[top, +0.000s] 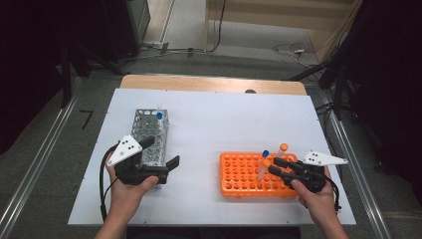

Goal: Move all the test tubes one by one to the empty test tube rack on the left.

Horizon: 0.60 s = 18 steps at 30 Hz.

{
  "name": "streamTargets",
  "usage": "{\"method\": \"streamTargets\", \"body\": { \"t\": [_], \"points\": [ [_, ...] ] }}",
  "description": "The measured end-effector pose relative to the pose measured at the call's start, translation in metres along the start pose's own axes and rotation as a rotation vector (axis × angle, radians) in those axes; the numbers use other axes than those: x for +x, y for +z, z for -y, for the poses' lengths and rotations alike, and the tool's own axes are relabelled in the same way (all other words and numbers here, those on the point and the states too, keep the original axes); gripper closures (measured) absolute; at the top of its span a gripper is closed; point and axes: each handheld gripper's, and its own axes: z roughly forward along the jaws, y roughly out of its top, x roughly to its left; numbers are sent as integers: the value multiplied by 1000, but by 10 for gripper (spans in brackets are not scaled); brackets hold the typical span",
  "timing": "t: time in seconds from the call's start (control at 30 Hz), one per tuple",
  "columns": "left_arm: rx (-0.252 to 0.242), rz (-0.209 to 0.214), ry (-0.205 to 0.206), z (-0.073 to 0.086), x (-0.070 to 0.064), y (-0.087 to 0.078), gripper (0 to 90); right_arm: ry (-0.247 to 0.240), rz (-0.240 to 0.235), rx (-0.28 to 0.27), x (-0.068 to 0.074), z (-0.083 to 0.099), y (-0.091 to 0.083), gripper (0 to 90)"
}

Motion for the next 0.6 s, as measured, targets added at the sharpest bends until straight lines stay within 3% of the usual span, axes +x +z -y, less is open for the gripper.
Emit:
{"method": "streamTargets", "body": {
  "t": [0.3, 0.6],
  "points": [
    [30, 13, 8, 7, -6, 8, 0, -4, 15, 75, -6, -7, 23, 596],
    [36, 18, 8, 8, -8, 9, 0, -48, 40, 147, -1, -13, 41, 647]
  ]
}}
